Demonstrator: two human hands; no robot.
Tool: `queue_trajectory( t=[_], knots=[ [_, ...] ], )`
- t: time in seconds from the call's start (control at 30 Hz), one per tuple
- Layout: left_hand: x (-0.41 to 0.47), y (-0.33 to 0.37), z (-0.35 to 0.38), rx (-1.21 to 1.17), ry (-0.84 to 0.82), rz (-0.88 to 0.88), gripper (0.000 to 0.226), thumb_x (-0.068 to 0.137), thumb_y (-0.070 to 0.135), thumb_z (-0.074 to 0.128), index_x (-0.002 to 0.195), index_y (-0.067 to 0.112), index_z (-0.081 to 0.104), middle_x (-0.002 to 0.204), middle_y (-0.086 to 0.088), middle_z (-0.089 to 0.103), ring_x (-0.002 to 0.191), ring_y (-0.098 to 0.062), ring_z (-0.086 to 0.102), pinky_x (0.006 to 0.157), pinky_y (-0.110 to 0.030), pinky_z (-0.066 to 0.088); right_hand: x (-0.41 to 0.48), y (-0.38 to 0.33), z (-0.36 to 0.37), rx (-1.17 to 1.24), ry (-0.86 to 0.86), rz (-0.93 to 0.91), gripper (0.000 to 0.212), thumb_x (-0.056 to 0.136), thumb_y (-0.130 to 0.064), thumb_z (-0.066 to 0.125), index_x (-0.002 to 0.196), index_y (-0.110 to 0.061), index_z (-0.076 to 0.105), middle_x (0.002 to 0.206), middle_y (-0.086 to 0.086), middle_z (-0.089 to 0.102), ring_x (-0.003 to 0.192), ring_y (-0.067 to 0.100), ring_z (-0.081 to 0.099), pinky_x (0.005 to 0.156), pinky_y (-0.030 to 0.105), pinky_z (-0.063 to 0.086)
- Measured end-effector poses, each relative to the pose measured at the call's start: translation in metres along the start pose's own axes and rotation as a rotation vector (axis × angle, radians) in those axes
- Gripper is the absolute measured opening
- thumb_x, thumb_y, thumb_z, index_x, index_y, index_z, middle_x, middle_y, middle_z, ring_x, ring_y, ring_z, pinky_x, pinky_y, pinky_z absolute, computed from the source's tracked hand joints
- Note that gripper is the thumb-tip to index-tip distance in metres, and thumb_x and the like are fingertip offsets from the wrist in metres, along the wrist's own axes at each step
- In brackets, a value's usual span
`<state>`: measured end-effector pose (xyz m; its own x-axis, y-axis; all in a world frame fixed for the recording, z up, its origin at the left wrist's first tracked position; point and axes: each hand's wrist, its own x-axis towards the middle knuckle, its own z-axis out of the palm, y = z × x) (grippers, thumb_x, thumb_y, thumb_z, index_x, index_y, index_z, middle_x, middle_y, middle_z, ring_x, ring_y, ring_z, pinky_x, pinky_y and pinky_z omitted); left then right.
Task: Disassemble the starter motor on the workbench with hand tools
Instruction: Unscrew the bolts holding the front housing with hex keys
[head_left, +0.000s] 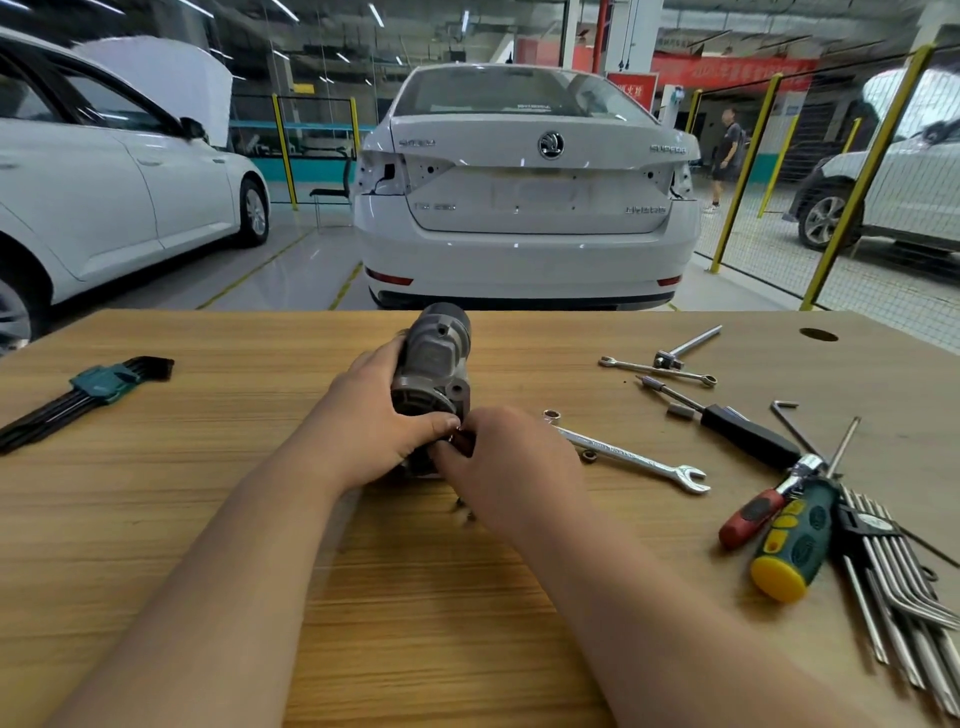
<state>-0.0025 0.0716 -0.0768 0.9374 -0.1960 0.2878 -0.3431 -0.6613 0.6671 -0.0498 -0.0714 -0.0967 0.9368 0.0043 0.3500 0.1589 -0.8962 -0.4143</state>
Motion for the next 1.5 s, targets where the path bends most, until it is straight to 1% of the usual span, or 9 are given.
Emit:
queue_trajectory(
  t=[0.17,0.3,0.43,0.6,0.77,0.9,1.0,1.13,1.5],
  knots=[
    [-0.001,0.0,-0.001,0.005,-0.015,0.002,0.085,0.077,0.044,0.076,0.148,0.03,0.033,0.141,0.006,0.046,0.125,-0.016,0.047,0.105,-0.04,0.041,-0.001,-0.002,0.0,0.004,0.029,-0.027,0.026,0.091,-0.042,0.049,0.088,-0.021,0.065,0.075,-0.003,0.063,0.072,0.022,0.059,0.057,0.032,0.046],
    [-0.002,0.004,-0.002,-0.03,-0.008,-0.015,0.069,0.085,0.052,0.066,0.144,0.03,0.039,0.139,0.006,0.048,0.123,-0.017,0.049,0.102,-0.041,0.043,-0.003,-0.007,0.0,0.037,0.059,-0.025,0.023,0.085,-0.038,0.052,0.071,-0.02,0.056,0.06,-0.006,0.054,0.059,0.017,0.054,0.047,0.027,0.035],
    [-0.002,0.004,-0.002,-0.019,-0.011,-0.017,0.068,0.087,0.052,0.063,0.145,0.028,0.038,0.14,0.005,0.048,0.125,-0.018,0.048,0.104,-0.044,0.042,-0.007,-0.007,0.0,0.063,0.083,-0.044,0.026,0.082,-0.038,0.051,0.063,-0.02,0.051,0.055,-0.003,0.057,0.051,0.016,0.059,0.047,0.026,0.044],
    [-0.001,0.004,-0.001,-0.021,-0.016,-0.028,0.069,0.086,0.052,0.063,0.146,0.028,0.037,0.139,0.006,0.049,0.125,-0.018,0.048,0.104,-0.045,0.043,-0.009,-0.004,-0.008,0.1,0.232,-0.142,0.034,0.077,-0.033,0.052,0.05,-0.023,0.034,0.041,-0.007,0.036,0.041,0.009,0.036,0.043,0.024,0.019],
    [0.0,0.0,0.002,-0.022,-0.002,-0.024,0.073,0.084,0.054,0.065,0.146,0.031,0.035,0.14,0.005,0.046,0.127,-0.019,0.045,0.104,-0.045,0.043,-0.003,0.006,-0.015,0.241,0.334,-0.124,0.032,0.08,-0.042,0.047,0.059,-0.02,0.057,0.048,-0.007,0.048,0.046,0.012,0.043,0.043,0.024,0.031],
    [-0.004,0.003,0.006,0.069,0.089,0.02,0.09,0.083,0.053,0.066,0.153,0.029,0.016,0.155,0.006,0.022,0.141,-0.018,0.02,0.111,-0.04,0.027,0.002,0.016,-0.015,0.378,0.349,-0.034,0.02,0.087,-0.025,0.057,0.071,-0.017,0.064,0.054,-0.007,0.053,0.05,0.009,0.044,0.046,0.024,0.034],
    [-0.01,0.013,0.006,0.094,0.223,0.251,0.061,0.084,0.045,0.068,0.138,0.028,0.046,0.149,0.007,0.028,0.137,-0.015,0.018,0.108,-0.035,0.027,0.005,0.018,-0.012,0.465,0.296,0.024,0.02,0.088,-0.023,0.057,0.069,-0.023,0.062,0.052,-0.009,0.052,0.052,0.002,0.046,0.043,0.013,0.031],
    [-0.015,0.025,0.017,0.135,0.189,0.407,0.016,0.09,0.03,0.065,0.103,0.023,0.07,0.142,0.005,0.043,0.134,-0.017,0.023,0.111,-0.034,0.025,0.007,0.022,-0.012,0.636,0.253,0.103,0.025,0.088,-0.02,0.055,0.064,-0.023,0.061,0.051,-0.01,0.054,0.044,0.003,0.042,0.038,0.014,0.03],
    [-0.014,0.026,0.021,0.191,0.162,0.362,0.011,0.088,0.033,0.068,0.093,0.023,0.071,0.143,0.009,0.044,0.139,-0.013,0.016,0.11,-0.028,0.013,0.01,0.027,-0.014,0.873,0.245,0.292,0.026,0.088,-0.025,0.053,0.066,-0.021,0.066,0.049,-0.01,0.055,0.041,-0.001,0.043,0.036,0.014,0.034]
  ],
)
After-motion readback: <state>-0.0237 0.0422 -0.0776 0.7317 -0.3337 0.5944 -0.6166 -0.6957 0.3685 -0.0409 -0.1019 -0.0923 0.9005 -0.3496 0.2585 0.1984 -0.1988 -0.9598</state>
